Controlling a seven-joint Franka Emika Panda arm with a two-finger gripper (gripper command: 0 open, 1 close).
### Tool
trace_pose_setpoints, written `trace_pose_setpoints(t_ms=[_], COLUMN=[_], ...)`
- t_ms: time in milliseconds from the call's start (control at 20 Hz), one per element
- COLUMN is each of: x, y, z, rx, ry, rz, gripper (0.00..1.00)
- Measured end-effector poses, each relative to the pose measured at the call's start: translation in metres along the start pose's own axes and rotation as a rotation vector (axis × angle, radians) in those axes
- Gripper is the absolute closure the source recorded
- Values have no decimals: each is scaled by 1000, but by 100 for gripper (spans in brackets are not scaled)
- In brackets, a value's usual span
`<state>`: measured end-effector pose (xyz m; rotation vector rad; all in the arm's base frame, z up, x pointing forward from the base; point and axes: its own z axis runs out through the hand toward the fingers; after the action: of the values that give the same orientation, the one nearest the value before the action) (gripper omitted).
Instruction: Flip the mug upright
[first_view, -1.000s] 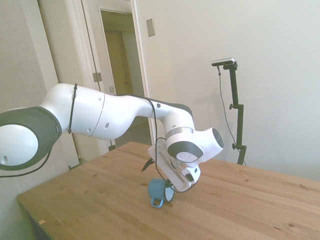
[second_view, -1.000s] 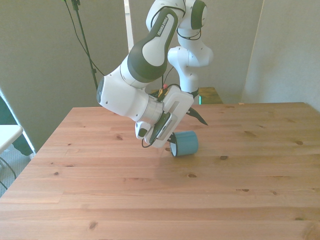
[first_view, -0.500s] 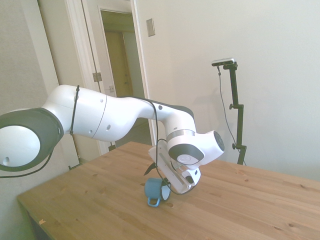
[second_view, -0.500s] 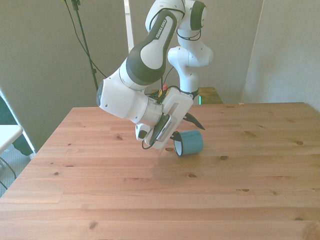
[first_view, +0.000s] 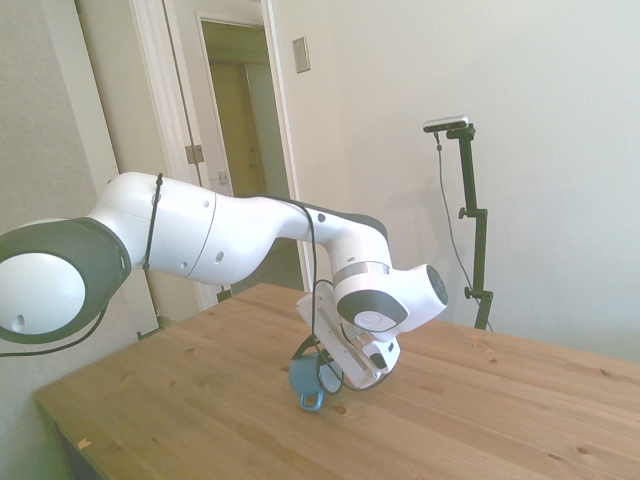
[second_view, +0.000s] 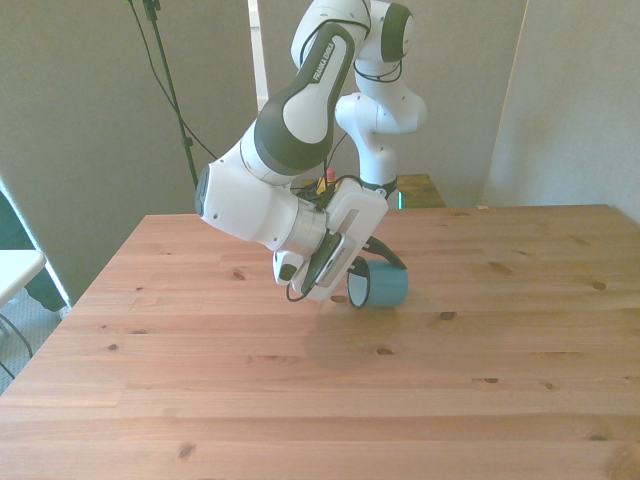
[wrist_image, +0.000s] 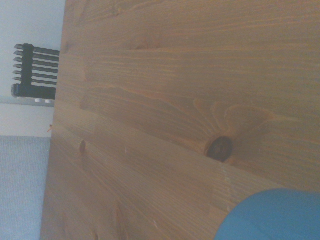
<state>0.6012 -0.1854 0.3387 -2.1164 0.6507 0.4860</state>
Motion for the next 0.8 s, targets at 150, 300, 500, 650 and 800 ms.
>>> trace_pose_setpoints(t_ms=[150, 300, 500, 650, 800], x=[0, -1, -16, -44, -74], y=[-2, -8, -29, -49, -61], z=[1, 2, 5, 20, 44], rx=[-6, -27, -118, -219, -320], ry=[5, 31, 152, 272, 389], rz=[4, 6, -27, -70, -107], gripper=[100, 100, 100, 100, 100])
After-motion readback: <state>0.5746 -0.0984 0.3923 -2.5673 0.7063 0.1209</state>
